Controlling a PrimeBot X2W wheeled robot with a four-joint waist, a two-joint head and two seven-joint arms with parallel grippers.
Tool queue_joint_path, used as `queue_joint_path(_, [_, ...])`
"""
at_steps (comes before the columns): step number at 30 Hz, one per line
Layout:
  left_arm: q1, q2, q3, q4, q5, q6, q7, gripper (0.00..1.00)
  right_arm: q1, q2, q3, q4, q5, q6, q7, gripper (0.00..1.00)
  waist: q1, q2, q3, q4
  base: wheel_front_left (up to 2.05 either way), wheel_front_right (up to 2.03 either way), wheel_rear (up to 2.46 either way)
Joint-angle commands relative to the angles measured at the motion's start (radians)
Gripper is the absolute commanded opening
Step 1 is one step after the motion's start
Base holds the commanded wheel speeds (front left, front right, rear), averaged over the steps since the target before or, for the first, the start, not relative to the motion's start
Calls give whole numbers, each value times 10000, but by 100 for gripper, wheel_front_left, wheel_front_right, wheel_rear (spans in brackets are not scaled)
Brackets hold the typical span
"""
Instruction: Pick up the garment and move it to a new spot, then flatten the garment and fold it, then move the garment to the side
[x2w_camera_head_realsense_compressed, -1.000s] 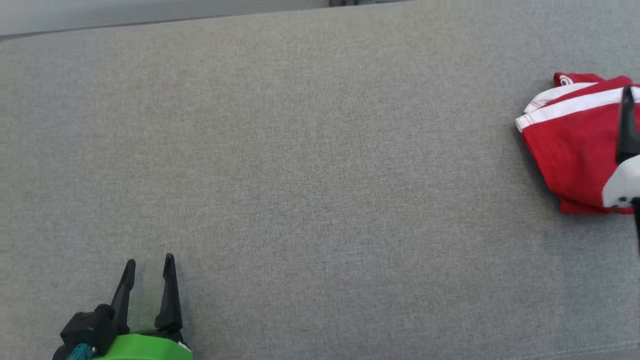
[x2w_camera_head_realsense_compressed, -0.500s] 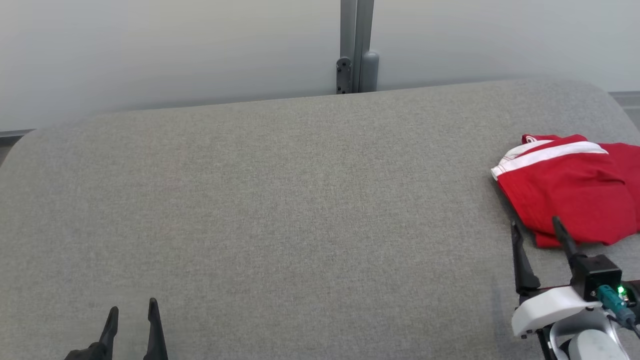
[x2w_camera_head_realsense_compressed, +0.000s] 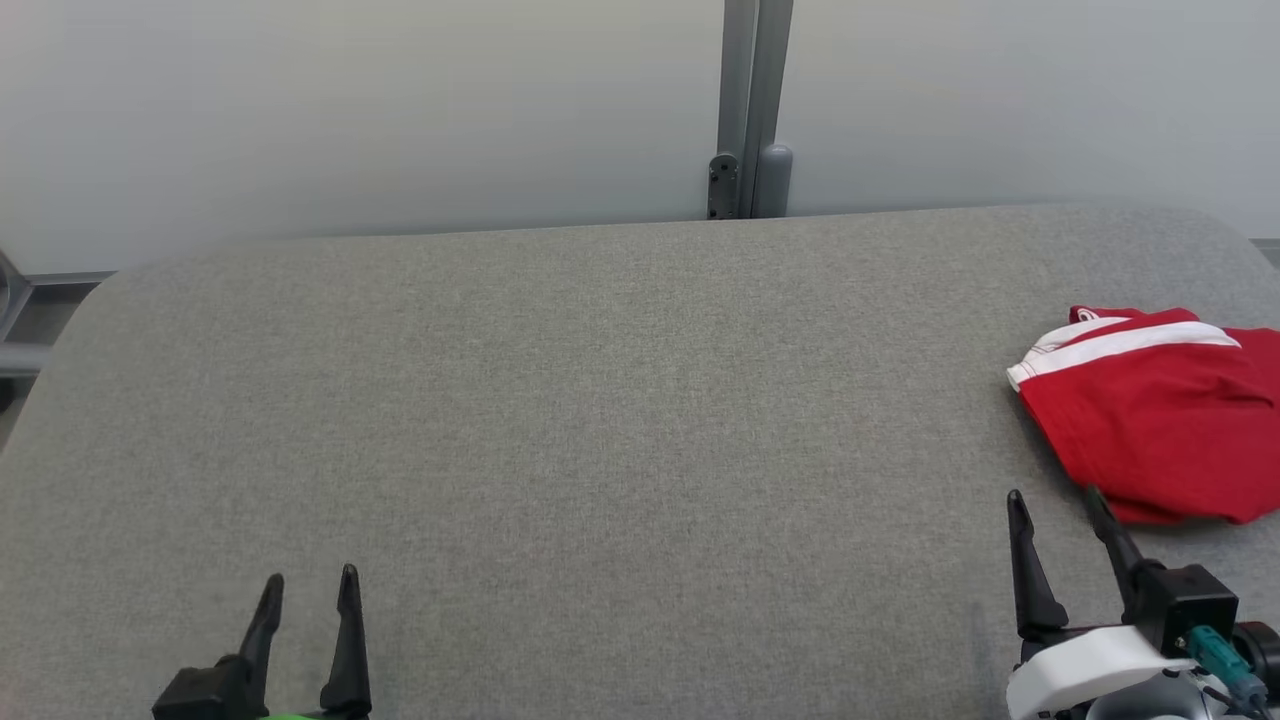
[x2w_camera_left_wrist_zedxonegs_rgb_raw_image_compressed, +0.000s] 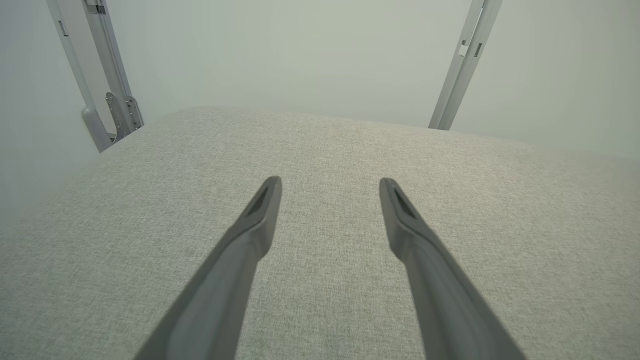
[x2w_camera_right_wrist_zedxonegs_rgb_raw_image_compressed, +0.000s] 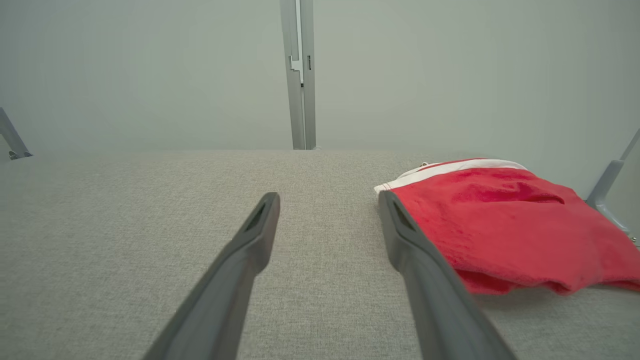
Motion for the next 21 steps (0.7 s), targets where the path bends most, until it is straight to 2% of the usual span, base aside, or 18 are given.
queue_joint_path(1, [18,-12,-12,56,0,0,4,0,0,13,2,71,0,0,4,0,0,0,0,0,0,0,0])
queue_joint_path(5, [191,-71,-39,395,-72,0,89,0,41,107,-4,440,82,0,58,0,0,0,0,-1,0,0,0])
queue_joint_path(21, [-290,-57,140,300,-2959,-6,864,0,-337,80,-80,485,3290,-2,837,0,0,0,34,-58,0,0,0])
